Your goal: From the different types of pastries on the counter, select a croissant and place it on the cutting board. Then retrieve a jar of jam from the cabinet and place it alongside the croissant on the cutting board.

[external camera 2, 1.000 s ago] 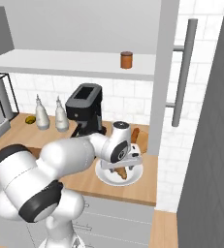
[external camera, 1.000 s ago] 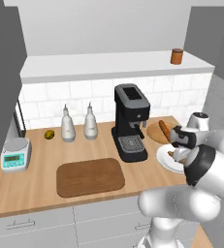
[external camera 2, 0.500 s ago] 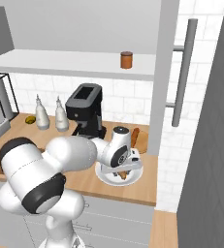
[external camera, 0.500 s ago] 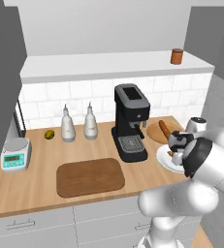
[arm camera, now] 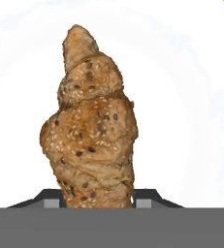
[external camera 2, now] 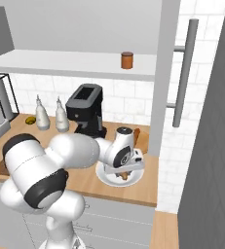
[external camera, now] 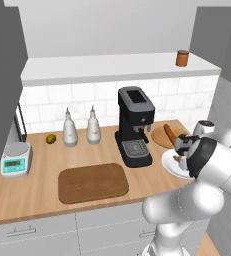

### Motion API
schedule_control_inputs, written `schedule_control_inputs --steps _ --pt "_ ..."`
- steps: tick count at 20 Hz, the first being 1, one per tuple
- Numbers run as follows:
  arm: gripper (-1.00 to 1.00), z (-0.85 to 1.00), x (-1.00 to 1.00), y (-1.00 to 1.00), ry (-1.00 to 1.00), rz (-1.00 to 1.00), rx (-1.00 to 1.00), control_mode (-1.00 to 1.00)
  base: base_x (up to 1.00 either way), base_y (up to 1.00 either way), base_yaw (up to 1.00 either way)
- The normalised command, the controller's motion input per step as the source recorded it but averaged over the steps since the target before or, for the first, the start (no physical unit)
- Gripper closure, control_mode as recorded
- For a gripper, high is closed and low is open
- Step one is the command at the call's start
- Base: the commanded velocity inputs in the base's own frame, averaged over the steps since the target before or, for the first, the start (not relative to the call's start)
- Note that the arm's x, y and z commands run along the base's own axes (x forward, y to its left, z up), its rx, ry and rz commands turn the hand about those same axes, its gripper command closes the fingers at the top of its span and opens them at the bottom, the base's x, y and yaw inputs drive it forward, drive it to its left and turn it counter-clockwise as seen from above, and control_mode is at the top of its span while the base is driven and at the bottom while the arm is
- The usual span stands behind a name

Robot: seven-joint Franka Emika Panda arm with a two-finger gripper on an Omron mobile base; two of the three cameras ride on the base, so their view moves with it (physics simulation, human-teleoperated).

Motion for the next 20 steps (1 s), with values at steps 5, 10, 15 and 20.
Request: schedule_control_inputs --steps 5,10,15,20 --pt "1.0 0.39 0.0 -0.06 -0.05 0.0 0.0 -1.0 0.0 0.0 0.0" --pt "1.0 0.42 0.0 0.0 -0.04 0.0 0.0 -1.0 0.0 0.0 0.0" --pt "1.0 0.03 -0.24 0.02 0.0 0.01 0.0 -1.0 0.0 0.0 0.0" --pt "1.0 0.01 -0.56 0.1 0.0 0.01 0.0 -1.0 0.0 0.0 0.0"
